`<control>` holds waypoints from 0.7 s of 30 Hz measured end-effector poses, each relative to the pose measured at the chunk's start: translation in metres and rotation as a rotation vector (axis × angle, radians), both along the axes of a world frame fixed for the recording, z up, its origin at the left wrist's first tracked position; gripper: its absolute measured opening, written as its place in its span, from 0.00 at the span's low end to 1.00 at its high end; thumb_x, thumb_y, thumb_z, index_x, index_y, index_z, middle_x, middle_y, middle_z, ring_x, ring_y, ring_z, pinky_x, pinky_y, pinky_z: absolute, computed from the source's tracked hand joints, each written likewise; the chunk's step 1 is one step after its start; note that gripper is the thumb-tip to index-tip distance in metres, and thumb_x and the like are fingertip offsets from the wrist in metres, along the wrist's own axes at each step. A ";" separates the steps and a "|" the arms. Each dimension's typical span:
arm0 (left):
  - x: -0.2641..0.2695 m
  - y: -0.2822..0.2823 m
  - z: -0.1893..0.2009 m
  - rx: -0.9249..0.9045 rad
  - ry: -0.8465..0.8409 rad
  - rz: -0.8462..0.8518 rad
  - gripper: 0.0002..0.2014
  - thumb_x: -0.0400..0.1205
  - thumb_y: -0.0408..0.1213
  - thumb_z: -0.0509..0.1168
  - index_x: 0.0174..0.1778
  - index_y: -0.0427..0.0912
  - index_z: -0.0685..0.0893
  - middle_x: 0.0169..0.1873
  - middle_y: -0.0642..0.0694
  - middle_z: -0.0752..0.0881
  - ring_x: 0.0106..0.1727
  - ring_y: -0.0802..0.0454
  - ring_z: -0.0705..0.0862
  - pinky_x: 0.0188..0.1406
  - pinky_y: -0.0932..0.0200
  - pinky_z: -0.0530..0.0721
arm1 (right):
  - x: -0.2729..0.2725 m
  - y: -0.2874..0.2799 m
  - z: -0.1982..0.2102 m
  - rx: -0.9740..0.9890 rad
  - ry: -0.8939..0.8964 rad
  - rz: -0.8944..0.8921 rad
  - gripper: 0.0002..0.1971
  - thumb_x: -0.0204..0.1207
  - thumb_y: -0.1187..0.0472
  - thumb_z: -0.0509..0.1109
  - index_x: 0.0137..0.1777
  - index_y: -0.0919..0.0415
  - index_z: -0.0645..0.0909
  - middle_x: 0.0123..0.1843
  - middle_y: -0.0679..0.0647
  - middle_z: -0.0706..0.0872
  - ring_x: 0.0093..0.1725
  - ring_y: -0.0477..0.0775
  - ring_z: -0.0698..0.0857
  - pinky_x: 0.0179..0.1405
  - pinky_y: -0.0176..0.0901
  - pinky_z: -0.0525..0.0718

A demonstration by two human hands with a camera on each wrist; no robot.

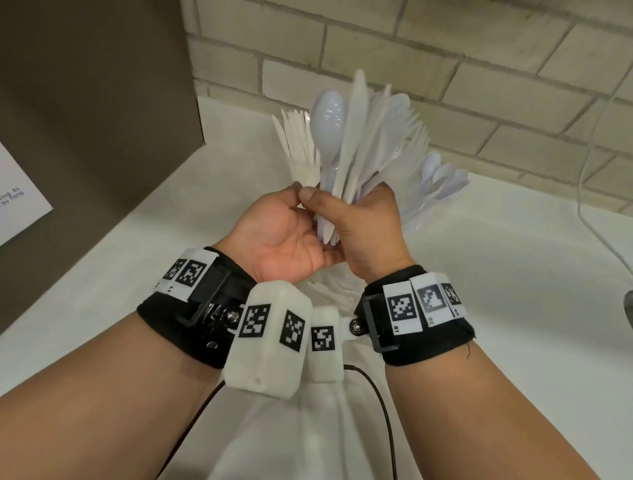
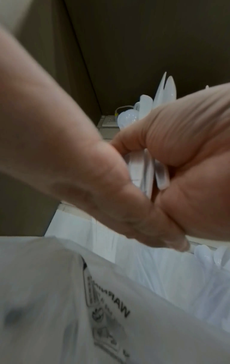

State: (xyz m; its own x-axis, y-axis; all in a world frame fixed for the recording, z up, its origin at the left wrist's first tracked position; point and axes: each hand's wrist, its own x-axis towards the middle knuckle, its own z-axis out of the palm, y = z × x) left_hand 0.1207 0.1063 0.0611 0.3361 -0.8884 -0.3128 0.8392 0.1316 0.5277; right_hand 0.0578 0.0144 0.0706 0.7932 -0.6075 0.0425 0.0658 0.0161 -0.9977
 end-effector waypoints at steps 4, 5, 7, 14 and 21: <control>0.003 0.001 -0.001 0.061 -0.262 0.003 0.39 0.80 0.69 0.46 0.72 0.41 0.76 0.45 0.48 0.85 0.50 0.47 0.82 0.63 0.48 0.71 | 0.000 -0.002 -0.003 0.026 0.002 0.014 0.22 0.63 0.56 0.80 0.48 0.74 0.81 0.37 0.65 0.88 0.34 0.60 0.88 0.31 0.54 0.88; 0.004 0.003 0.001 0.065 -0.394 0.029 0.40 0.77 0.70 0.52 0.73 0.41 0.75 0.43 0.48 0.82 0.44 0.51 0.78 0.57 0.52 0.71 | -0.002 -0.003 -0.002 0.053 -0.034 0.046 0.10 0.68 0.64 0.76 0.43 0.71 0.83 0.34 0.64 0.86 0.30 0.58 0.85 0.29 0.51 0.85; 0.001 0.004 0.006 0.090 -0.694 0.026 0.38 0.69 0.64 0.70 0.69 0.43 0.78 0.50 0.50 0.84 0.43 0.56 0.79 0.43 0.63 0.75 | -0.006 -0.003 -0.003 0.032 -0.044 0.139 0.03 0.72 0.73 0.69 0.41 0.66 0.82 0.33 0.63 0.84 0.30 0.57 0.82 0.30 0.49 0.82; -0.003 0.005 0.009 0.195 -0.947 0.033 0.19 0.69 0.39 0.74 0.55 0.40 0.86 0.52 0.49 0.90 0.46 0.40 0.86 0.23 0.58 0.79 | -0.011 0.004 -0.014 -0.131 0.080 0.412 0.13 0.65 0.85 0.65 0.34 0.67 0.80 0.24 0.50 0.83 0.29 0.49 0.83 0.34 0.44 0.85; -0.009 0.000 0.009 0.191 -0.827 0.265 0.05 0.77 0.33 0.70 0.38 0.43 0.91 0.43 0.41 0.92 0.52 0.45 0.89 0.59 0.43 0.85 | -0.014 -0.001 -0.011 -0.263 0.243 0.441 0.22 0.60 0.74 0.80 0.52 0.58 0.80 0.44 0.54 0.88 0.49 0.51 0.89 0.60 0.57 0.87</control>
